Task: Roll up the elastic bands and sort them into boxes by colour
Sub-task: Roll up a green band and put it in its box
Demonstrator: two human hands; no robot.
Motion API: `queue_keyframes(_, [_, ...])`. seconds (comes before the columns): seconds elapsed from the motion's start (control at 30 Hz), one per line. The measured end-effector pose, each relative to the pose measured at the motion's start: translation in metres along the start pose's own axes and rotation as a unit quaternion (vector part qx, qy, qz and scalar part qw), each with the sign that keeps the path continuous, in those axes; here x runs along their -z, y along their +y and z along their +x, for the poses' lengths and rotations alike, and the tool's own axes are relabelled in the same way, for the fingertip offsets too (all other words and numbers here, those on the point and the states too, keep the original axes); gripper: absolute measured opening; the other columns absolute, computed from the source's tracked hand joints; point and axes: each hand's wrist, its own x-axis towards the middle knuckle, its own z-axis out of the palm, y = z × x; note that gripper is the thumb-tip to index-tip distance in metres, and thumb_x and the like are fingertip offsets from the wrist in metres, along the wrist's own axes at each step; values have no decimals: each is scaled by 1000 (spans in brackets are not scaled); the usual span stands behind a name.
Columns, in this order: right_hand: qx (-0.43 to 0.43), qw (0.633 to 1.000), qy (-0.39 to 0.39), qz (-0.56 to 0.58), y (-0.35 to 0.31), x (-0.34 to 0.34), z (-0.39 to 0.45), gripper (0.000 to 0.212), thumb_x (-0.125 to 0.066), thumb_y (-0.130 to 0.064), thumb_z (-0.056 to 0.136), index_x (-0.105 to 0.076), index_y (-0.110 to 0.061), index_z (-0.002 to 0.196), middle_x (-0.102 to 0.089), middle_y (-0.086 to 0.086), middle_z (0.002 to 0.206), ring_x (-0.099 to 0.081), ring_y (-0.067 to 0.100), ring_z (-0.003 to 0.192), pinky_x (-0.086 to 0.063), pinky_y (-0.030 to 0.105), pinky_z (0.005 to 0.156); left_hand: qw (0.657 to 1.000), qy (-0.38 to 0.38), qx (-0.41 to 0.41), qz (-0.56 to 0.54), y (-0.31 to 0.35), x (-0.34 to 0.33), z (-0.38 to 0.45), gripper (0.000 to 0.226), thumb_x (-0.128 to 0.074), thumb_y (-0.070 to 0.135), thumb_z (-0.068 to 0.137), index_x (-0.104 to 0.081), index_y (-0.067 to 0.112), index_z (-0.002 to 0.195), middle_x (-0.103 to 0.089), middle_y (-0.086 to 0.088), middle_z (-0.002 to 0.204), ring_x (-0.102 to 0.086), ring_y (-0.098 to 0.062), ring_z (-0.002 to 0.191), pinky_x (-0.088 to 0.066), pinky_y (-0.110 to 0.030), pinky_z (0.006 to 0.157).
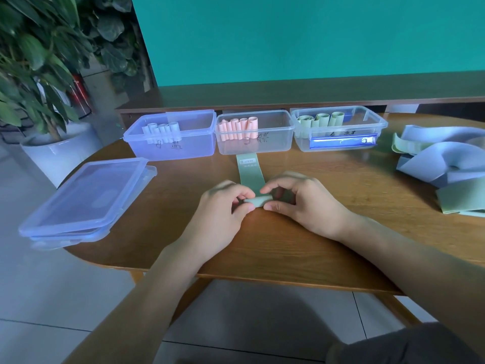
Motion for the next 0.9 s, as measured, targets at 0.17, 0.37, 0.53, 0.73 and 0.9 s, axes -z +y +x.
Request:
queue_keyframes(0.17, [-19,1000,6,2,4,-2,4,21,-76,-23,89,-74,-23,110,-68,-11,104,-61,4,92,-42,8,80,1000,11,1,13,-1,-1,3,21,-68,25,94,-73,23,114,-63,10,110,-55,-2,86,-36,-1,74])
queue_keyframes(0.37, [-15,1000,2,-18,8,-2,8,23,-70,-27,94,-74,-23,115,-68,-10,107,-59,-1,93,-41,6,82,1000,8,0,8,0,0,2,19,-71,25,91,-71,27,110,-57,19,103,-53,9,86,-39,-2,70])
queue_keyframes(0.53, [-3,999,18,-35,10,-3,10,26,-70,-28,94,-72,-22,120,-60,-9,116,-58,3,97,-45,14,88,1000,-5,7,16,-4,-2,8,23,-65,26,96,-68,26,118,-57,18,109,-52,2,86,-35,-1,73])
queue_keyframes(0.73, [4,1000,11,-19,11,-4,12,25,-74,-23,92,-72,-25,116,-61,-11,114,-60,3,94,-46,14,83,999,-2,1,32,-8,-3,12,29,-61,25,99,-67,22,127,-65,7,123,-58,-10,106,-39,-17,91])
queue_keyframes(0.9, [-10,1000,9,-13,12,-4,16,25,-72,-21,92,-72,-25,117,-63,-12,113,-59,1,93,-47,14,84,1000,13,7,22,-7,-3,12,31,-65,25,96,-66,26,127,-63,9,122,-55,-4,94,-43,-17,85])
